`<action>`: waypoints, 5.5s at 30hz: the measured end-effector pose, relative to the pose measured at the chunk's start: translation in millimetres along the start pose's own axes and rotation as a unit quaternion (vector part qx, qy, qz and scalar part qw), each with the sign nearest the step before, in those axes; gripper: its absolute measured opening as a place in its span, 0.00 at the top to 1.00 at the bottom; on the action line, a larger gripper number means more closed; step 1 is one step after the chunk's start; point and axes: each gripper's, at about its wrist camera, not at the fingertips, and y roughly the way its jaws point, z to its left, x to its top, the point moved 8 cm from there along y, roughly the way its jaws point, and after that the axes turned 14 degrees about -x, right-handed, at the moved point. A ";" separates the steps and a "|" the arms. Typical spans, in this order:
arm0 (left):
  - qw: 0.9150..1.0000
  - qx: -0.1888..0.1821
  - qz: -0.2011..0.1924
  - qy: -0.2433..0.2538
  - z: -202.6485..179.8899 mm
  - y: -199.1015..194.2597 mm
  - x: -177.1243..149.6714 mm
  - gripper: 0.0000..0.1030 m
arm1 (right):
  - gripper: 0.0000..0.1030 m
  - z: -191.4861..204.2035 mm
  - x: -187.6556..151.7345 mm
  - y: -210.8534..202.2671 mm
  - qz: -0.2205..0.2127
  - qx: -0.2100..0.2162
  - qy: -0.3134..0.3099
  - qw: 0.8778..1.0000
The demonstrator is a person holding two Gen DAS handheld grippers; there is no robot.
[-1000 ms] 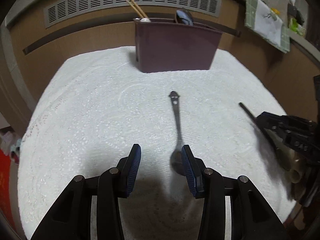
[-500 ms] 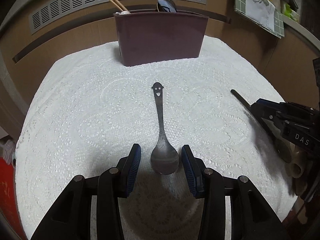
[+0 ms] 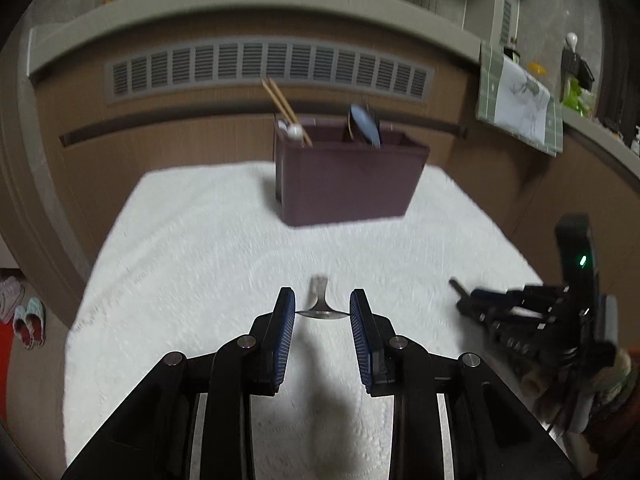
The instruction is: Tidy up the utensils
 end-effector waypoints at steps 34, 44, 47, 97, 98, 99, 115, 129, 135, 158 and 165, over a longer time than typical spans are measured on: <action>0.998 -0.007 -0.052 0.018 -22.3 -48.8 30.5 0.72 | 0.89 -12.4 38.0 -107.9 -0.138 0.054 0.035 0.988; 0.997 -0.041 -0.072 -0.005 -27.6 -63.5 67.2 0.72 | 0.89 -18.4 65.0 -137.0 -0.183 0.055 0.047 0.980; 0.991 -0.055 -0.121 -0.012 -31.1 -83.6 116.5 0.72 | 0.89 -30.4 102.7 -175.0 -0.247 0.053 0.070 0.965; 0.996 0.058 -0.071 0.017 -14.7 -22.6 33.8 0.57 | 0.80 9.3 77.7 -120.4 -0.215 0.075 0.025 0.973; 0.996 0.058 -0.070 0.011 -17.6 -29.0 26.2 0.57 | 0.79 13.5 68.4 -126.9 -0.214 0.073 0.020 0.974; 0.996 0.058 -0.067 0.005 -18.9 -33.5 19.6 0.57 | 0.77 16.5 59.0 -131.6 -0.211 0.067 0.016 0.975; 0.993 0.102 -0.053 -0.019 -28.9 -68.2 -26.2 0.57 | 0.77 19.4 5.7 -150.3 -0.189 0.063 0.038 0.979; 0.995 0.096 -0.036 -0.021 -32.0 -61.4 -31.6 0.57 | 0.77 20.6 3.0 -156.0 -0.197 0.048 0.031 0.979; 0.994 0.096 -0.037 -0.020 -32.1 -61.6 -31.6 0.57 | 0.77 20.2 3.0 -155.9 -0.197 0.048 0.031 0.979; 0.995 0.090 -0.041 -0.009 -34.8 -62.8 -27.7 0.57 | 0.76 15.7 5.7 -156.1 -0.198 0.042 0.036 0.979; 0.995 0.091 -0.041 -0.010 -33.6 -62.8 -27.5 0.57 | 0.75 13.0 8.8 -153.9 -0.197 0.031 0.039 0.979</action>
